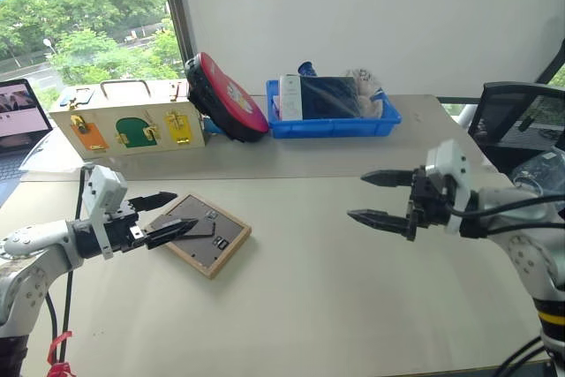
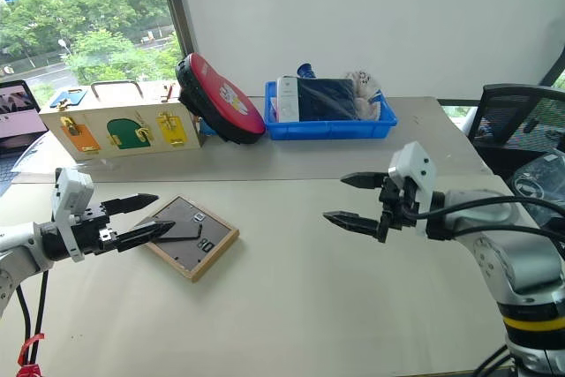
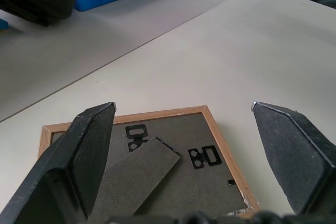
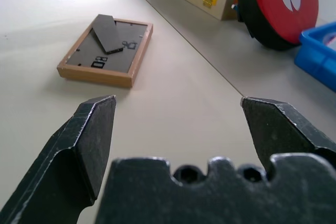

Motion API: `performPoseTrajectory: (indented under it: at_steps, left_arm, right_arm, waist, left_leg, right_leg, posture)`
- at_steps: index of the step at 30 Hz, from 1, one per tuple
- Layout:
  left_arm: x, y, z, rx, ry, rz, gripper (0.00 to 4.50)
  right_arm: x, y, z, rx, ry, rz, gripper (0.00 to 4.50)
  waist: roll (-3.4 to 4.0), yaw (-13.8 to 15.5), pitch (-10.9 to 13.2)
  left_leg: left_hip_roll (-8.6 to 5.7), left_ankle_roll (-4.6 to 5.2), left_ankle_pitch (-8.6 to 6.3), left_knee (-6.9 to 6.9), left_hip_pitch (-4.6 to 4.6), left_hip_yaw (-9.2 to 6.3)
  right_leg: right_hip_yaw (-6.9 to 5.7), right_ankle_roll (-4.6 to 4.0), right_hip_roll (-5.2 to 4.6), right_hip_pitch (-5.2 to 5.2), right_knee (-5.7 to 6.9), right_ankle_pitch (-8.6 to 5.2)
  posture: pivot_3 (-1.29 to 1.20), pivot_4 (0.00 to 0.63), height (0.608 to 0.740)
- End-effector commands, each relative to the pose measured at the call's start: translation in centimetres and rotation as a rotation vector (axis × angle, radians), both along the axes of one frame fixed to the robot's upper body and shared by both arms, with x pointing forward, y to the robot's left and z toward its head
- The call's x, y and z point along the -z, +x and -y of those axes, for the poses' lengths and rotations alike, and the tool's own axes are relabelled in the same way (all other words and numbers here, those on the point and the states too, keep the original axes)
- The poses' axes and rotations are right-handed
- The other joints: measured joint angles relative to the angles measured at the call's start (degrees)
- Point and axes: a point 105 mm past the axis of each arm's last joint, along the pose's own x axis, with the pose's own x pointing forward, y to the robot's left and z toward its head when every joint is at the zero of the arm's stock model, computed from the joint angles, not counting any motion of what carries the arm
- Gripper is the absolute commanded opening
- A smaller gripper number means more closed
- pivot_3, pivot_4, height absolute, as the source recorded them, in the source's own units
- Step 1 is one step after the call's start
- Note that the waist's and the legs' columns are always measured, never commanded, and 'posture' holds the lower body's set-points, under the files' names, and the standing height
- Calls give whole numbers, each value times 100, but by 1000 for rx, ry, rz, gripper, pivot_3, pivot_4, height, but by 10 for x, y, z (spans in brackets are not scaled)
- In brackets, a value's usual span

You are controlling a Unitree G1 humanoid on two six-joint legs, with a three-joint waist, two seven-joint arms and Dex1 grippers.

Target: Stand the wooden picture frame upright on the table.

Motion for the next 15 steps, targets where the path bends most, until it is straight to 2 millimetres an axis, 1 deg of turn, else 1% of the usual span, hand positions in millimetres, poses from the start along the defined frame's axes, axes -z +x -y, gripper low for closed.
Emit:
performPoseTrajectory:
  at_steps: [1, 6, 9, 10, 11, 12, 15]
  left_arm:
    - [-10, -6, -9, -27, 20, 36, 4500]
    - [-9, -13, -20, -99, -19, 38, 4500]
    - [-3, -18, -37, -206, -31, 27, 3751]
    - [1, -20, -42, -267, -20, 24, 3421]
    - [6, -24, -47, -347, -36, 27, 2991]
    - [9, -28, -55, -408, -50, 28, 2658]
    - [38, -47, -63, -633, -73, -20, 1537]
  right_arm:
    - [-4, 5, -9, -30, 25, -8, 4422]
    - [-3, 17, -21, -50, 51, -29, 4422]
    - [4, 29, -33, -51, 21, -7, 3682]
    - [8, 35, -36, -38, 4, 3, 3376]
    - [12, 43, -40, -20, 20, -18, 2983]
    - [14, 47, -47, -11, 34, -35, 2699]
    - [25, 68, -67, 17, 48, -72, 1667]
  waist:
    - [-1, 11, 1]
    - [-1, 3, 2]
    - [-1, -6, 2]
    - [-1, -26, 2]
    - [-1, -47, 2]
    - [-1, -57, 2]
    - [-2, -115, 2]
  left_leg:
    - [0, -1, 0, 2, -5, -1]
    - [-1, -2, 0, 14, -8, -3]
    - [-1, -2, 0, 23, -7, -4]
    - [0, -2, 0, 25, -7, -4]
    - [0, -2, 0, 25, -7, -4]
    - [0, -2, 0, 24, -7, -4]
    - [0, -2, -1, 22, -9, -5]
  right_leg:
    - [-3, 0, -2, -1, -3, 0]
    - [-6, 0, -4, -2, 5, 1]
    - [-7, 2, -4, 0, 10, 3]
    - [-7, 2, -4, -1, 10, 3]
    - [-7, 2, -3, -1, 10, 3]
    - [-7, 2, -3, -2, 10, 3]
    - [-7, 1, -5, -3, 12, 4]
  posture:
    - [0, 150, 735]
    - [0, 150, 735]
    - [0, 150, 735]
    - [0, 150, 735]
    - [0, 150, 735]
    - [0, 150, 735]
    - [0, 150, 735]
